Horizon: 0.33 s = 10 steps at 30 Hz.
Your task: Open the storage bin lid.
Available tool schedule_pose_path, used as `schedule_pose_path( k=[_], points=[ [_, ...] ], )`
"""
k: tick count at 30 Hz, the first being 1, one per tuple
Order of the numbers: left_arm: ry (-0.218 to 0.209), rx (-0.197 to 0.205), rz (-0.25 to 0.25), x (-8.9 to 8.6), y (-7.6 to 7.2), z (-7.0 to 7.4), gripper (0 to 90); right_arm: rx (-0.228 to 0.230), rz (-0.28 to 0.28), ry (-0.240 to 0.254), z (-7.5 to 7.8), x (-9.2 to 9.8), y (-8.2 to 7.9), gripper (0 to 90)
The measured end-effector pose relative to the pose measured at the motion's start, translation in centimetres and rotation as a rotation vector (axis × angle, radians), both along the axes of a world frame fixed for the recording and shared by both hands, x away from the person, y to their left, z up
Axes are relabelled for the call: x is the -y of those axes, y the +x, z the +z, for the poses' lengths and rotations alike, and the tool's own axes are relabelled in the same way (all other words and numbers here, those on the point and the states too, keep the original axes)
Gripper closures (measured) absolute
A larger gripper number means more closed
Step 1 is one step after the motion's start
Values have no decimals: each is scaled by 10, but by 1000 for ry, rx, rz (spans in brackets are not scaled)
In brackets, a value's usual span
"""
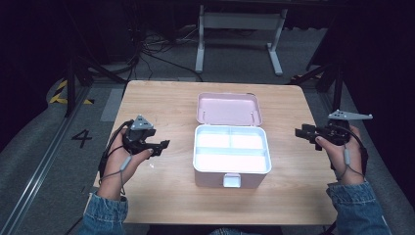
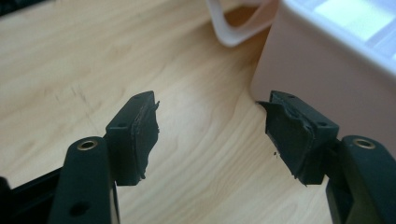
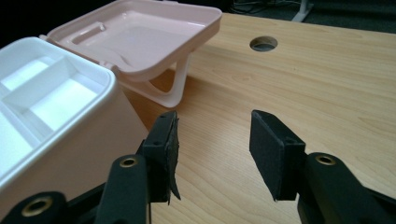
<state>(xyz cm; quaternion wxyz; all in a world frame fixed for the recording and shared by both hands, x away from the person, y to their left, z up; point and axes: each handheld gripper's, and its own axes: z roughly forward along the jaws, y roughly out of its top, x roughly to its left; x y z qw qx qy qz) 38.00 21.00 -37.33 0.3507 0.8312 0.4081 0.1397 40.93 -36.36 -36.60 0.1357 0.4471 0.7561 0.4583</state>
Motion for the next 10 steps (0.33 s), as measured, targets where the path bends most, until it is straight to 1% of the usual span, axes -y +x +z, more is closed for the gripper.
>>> schedule_pose_path(
  k=[1,2,3,4,5,6,7,8,10],
  points=[
    [11,-3,1,-2,1,-3,351,-4,-5,-9,-2,0,1,532],
    [26,-28,13,-3,1,-7,351,-1,-6,-23,-4,1,2,532],
    [55,-26,11,-5,2,-9,351,-10,-10,-28,-6,0,3,532],
    [59,-38,26,-4,1,-12,351,-16,-9,-31,-8,0,4,530],
    [70,-41,31,-3,2,-13,351,-22,-10,-33,-10,0,5,531],
    [79,-42,21,-4,3,-14,350,-27,-9,-34,-12,0,6,530],
    [73,-52,23,-3,3,-15,350,-30,-8,-37,-13,-1,7,530],
    [57,-56,23,-2,3,-16,346,-35,-6,-37,-14,-1,8,529],
    [54,-56,15,-2,4,-16,336,-39,-6,-41,-15,-1,9,528]
  ],
)
